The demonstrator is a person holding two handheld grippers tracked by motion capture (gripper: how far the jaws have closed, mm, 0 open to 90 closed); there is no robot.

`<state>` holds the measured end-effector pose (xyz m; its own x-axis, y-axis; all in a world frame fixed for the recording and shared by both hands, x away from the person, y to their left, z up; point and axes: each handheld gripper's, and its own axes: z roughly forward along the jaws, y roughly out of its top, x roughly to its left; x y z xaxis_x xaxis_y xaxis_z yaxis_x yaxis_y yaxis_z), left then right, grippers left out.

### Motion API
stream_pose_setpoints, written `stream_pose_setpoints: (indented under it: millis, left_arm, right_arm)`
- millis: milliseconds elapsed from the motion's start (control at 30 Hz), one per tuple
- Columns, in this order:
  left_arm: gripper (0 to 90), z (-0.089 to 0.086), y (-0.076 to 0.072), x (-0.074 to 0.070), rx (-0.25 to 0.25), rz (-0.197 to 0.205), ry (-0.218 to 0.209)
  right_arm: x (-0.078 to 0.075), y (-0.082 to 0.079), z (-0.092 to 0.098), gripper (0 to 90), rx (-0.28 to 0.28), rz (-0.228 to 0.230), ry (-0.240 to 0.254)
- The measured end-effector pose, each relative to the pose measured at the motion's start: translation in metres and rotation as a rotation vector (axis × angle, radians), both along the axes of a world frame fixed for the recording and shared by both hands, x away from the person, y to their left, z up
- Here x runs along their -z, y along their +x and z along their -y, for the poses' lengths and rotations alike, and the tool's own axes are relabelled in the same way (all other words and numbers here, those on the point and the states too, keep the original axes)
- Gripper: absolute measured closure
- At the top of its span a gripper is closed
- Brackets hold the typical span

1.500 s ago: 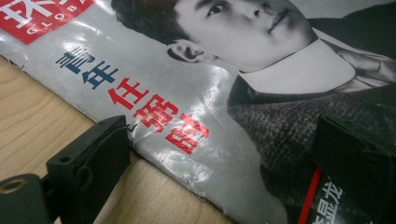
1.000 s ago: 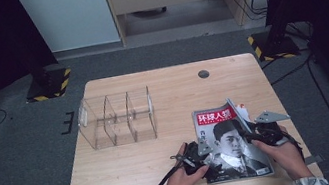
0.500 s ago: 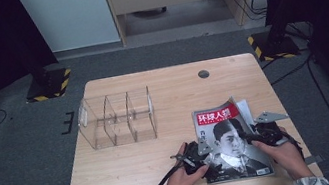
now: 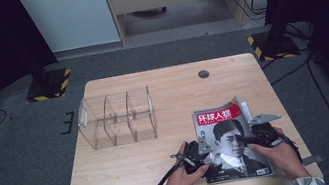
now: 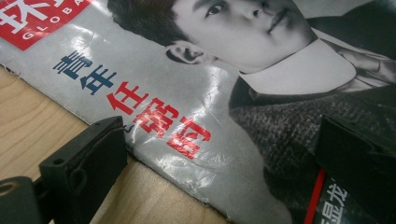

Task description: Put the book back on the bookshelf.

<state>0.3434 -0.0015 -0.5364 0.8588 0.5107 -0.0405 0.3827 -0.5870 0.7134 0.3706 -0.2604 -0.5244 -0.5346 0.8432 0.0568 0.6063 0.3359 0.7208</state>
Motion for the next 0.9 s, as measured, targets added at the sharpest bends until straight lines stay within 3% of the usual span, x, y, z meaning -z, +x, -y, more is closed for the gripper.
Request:
stream_pose_setpoints:
  millis: [33, 100, 267, 400, 567, 767, 900]
  left_arm:
    - [1.4, 0.0, 0.0, 0.0, 0.0, 0.0, -0.001]
    - [1.4, 0.0, 0.0, 0.0, 0.0, 0.0, 0.0]
    - [1.1, 0.0, 0.001, 0.0, 0.004, -0.003, 0.0]
    - [0.0, 0.0, 0.001, 0.0, -0.001, -0.006, 0.003]
    - [0.2, 0.0, 0.004, 0.0, -0.01, -0.018, -0.009]
    - [3.5, -0.006, 0.013, -0.001, -0.057, -0.024, -0.059]
    - [4.4, -0.01, 0.016, -0.002, -0.075, -0.002, -0.059]
  right_arm:
    - [-0.002, -0.002, -0.001, 59.4, -0.009, 0.009, -0.002]
    - [-0.003, -0.002, -0.001, 61.1, -0.017, 0.013, -0.006]
    - [-0.001, -0.001, -0.003, 58.2, -0.021, -0.008, -0.007]
    - [-0.004, 0.0, 0.0, 72.8, -0.011, 0.001, 0.009]
    - [-0.006, 0.0, 0.001, 82.2, -0.004, 0.0, 0.023]
    - [-0.009, -0.001, 0.002, 86.8, -0.012, 0.011, 0.053]
    - [-0.014, -0.002, 0.001, 87.5, -0.021, 0.035, 0.068]
